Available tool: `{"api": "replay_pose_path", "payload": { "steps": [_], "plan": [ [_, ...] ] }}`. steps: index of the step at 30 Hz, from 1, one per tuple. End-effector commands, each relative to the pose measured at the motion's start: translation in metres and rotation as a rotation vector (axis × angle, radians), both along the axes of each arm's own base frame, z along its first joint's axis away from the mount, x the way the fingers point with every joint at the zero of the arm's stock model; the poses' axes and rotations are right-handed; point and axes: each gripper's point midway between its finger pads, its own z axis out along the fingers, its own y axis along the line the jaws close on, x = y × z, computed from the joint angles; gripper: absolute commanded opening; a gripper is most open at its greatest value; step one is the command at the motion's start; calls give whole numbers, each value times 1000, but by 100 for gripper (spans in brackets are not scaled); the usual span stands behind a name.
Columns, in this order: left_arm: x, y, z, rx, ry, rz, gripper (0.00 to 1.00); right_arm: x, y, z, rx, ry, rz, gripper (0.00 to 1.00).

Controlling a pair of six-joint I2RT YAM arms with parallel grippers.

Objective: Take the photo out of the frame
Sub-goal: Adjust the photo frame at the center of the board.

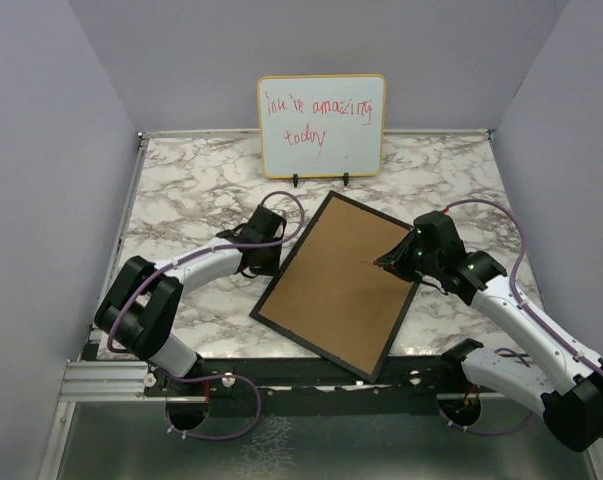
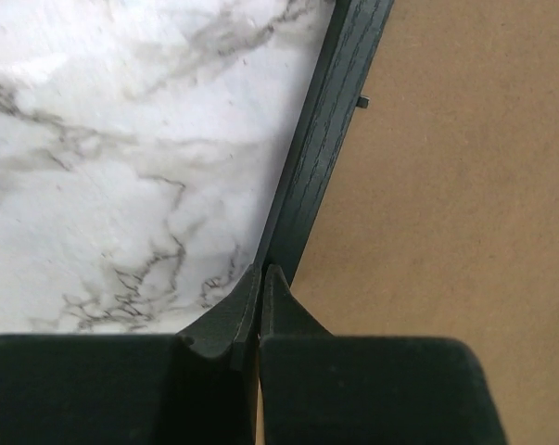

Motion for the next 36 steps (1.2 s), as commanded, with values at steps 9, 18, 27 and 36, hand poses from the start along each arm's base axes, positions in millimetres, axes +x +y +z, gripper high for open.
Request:
{"api": "replay_pose_path", "payload": {
  "steps": [9,18,27,36],
  "plan": [
    [-26,-14,18,-88,-1,101,66,-3,20,3,34,15,128,1],
    [-10,-18,-4,24,31,37,56,-6,26,0,58,19,157,1],
    [-29,7,-42,142,93,102,21,-16,58,11,205,-51,349,1],
    [-62,24,-53,82,121,264,0,-21,67,9,242,-47,412,1]
  ]
}}
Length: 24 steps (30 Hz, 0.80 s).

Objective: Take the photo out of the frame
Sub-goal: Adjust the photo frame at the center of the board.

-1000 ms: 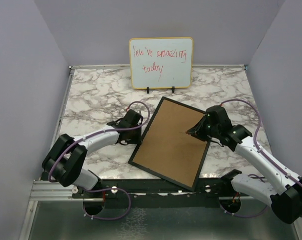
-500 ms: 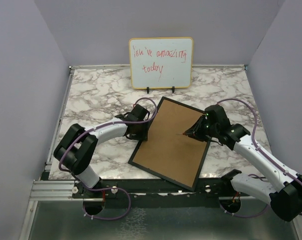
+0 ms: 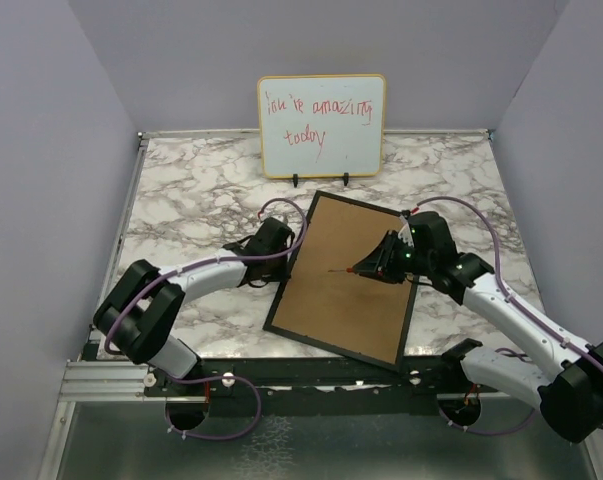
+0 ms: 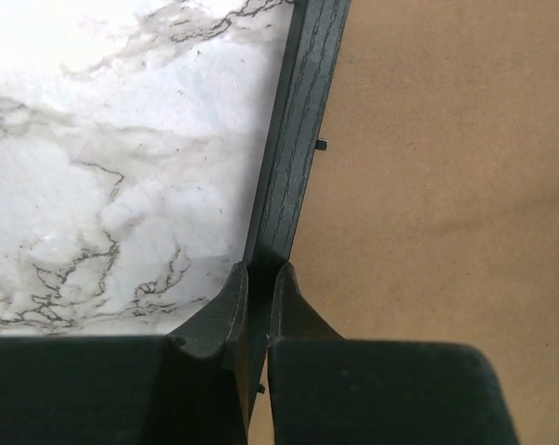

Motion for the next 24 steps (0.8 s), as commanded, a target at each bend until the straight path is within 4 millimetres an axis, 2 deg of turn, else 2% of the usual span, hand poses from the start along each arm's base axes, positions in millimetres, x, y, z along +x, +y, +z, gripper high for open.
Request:
{"api": "replay_pose_path", "payload": {
  "steps": [1,9,16,17,21,24],
  "plan": [
    [-56,48,-45,109,161,165,0,-5,12,4,47,-17,87,1],
    [-79,48,-29,-14,117,258,0,-17,29,3,131,-40,208,1],
    [-95,53,-37,-8,118,284,0,-35,36,-4,184,-143,361,1],
    [-95,53,-37,-6,114,282,3,-37,36,-6,188,-159,381,1],
    [-91,52,-32,-12,91,275,33,-50,38,-15,211,-226,474,1],
    [-88,50,-30,-9,80,254,39,-62,41,-18,200,-313,565,1]
  ]
}}
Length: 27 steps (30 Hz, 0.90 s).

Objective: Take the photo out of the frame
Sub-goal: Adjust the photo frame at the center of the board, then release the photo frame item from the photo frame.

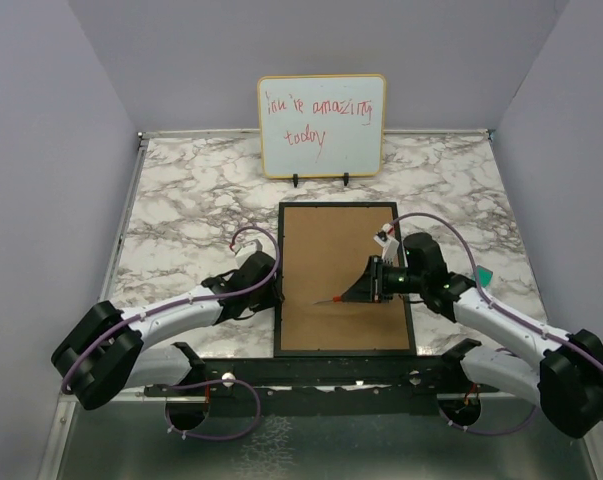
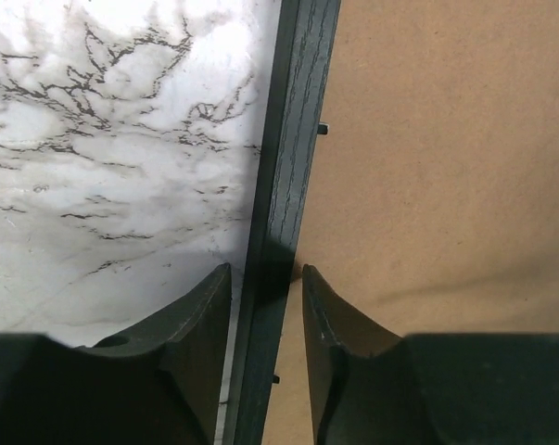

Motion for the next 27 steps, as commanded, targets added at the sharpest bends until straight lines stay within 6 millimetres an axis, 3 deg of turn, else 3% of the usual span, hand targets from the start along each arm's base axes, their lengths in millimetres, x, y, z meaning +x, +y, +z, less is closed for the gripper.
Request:
{"api": "replay_pose_path", "payload": {
  "steps": [1,6,11,20,27],
  "plan": [
    [-26,30,-27,146,99,-23,41,-17,11,12,64,-230,180,1],
    [-26,24,-28,140,102,-68,44,-23,13,4,79,-302,237,1],
    [-28,22,-36,155,122,-108,41,-34,29,-8,113,-307,300,1],
    [-37,29,-48,181,156,-114,18,-38,47,-29,102,-275,217,1],
    [-43,33,-51,172,165,-108,5,-24,54,-39,94,-264,109,1]
  ]
}}
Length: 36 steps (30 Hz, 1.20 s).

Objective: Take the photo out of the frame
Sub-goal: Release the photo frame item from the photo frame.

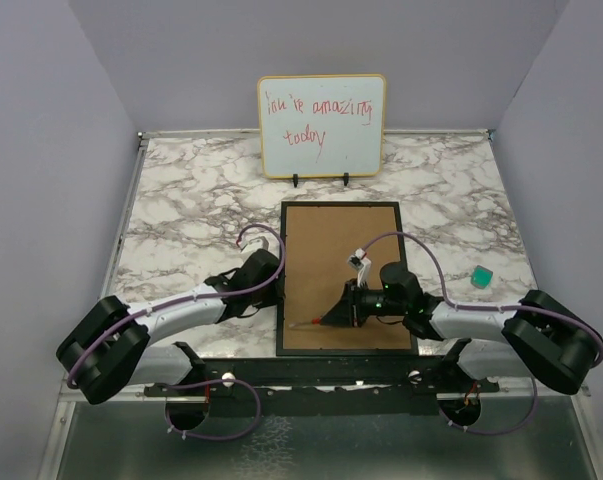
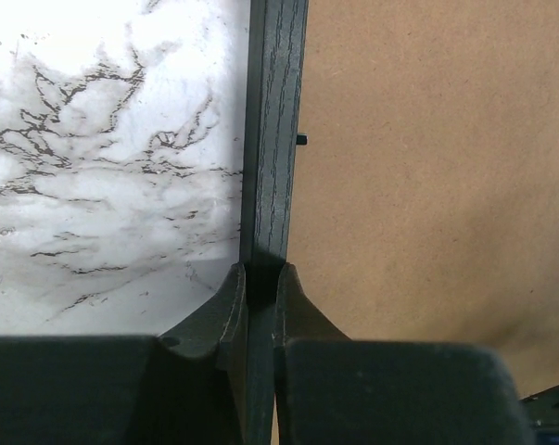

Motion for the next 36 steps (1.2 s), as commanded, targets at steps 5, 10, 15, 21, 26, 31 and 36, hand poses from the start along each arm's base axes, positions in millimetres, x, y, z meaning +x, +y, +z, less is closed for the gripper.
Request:
{"api": "replay_pose_path", "payload": {
  "steps": [5,10,15,21,26,31,36],
  "plan": [
    [-51,43,-48,162,190,-22,2,28,7,-5,-6,-13,-135,1],
    [-52,44,-50,166,196,-21,0,28,10,-14,-23,21,-130,1],
    [-53,45,-52,172,201,-24,0,26,16,-19,-15,51,-98,1],
    [-53,44,-51,168,200,-27,0,26,17,-23,-21,61,-103,1],
    [-53,44,-51,172,201,-27,0,26,13,-17,-16,72,-130,1],
    [-54,46,-52,173,202,-22,0,30,5,-11,-34,74,-189,1],
    [-56,49,-53,184,205,-26,0,25,6,-8,-32,72,-156,1]
  ]
}}
